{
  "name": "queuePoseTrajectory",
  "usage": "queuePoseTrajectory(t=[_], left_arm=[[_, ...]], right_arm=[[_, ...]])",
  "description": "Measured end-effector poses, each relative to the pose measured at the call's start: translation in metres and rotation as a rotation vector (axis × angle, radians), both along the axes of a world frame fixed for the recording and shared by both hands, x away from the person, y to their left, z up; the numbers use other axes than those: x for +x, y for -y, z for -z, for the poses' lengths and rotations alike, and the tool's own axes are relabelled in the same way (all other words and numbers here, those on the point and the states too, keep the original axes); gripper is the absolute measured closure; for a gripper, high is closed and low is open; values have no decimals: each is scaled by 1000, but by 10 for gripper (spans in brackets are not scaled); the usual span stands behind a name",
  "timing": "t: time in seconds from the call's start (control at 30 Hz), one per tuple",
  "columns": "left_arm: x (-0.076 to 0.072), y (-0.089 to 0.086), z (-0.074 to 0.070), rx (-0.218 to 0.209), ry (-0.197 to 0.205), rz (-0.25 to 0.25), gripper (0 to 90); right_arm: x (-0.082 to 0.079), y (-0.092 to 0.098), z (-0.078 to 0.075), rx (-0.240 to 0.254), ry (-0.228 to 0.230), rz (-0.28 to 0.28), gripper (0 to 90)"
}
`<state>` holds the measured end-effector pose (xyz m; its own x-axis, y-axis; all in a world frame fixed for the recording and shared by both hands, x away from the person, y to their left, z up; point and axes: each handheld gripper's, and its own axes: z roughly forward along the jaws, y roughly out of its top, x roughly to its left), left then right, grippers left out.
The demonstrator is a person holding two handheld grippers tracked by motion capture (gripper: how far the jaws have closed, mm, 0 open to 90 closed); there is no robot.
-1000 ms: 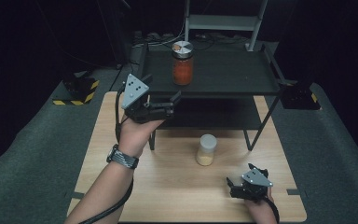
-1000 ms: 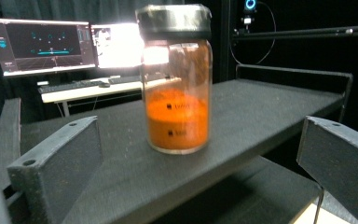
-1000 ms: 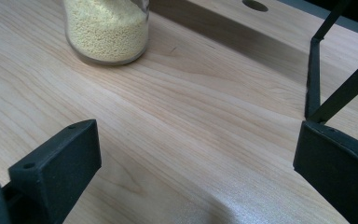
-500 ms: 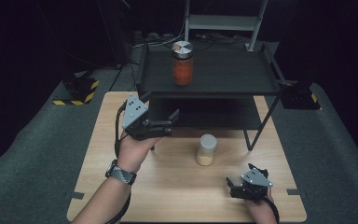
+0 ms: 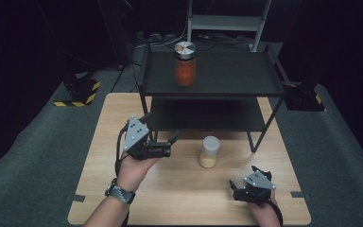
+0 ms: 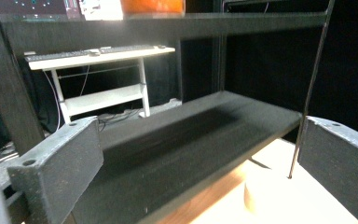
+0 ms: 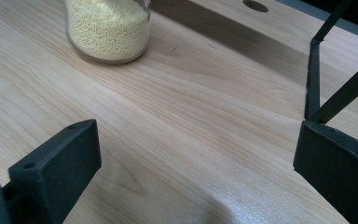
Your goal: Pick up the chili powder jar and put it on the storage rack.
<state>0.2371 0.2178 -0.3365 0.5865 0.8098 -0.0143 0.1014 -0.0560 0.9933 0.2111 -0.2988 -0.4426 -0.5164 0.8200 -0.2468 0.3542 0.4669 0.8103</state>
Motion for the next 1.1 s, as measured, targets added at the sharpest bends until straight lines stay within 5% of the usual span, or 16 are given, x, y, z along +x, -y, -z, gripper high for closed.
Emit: queuePoseTrajectory(t=[1.1], left_arm=[[-17,1,92,84,-160,-1,3]], right_arm=[[0,-3,0,-11,2,6,0]])
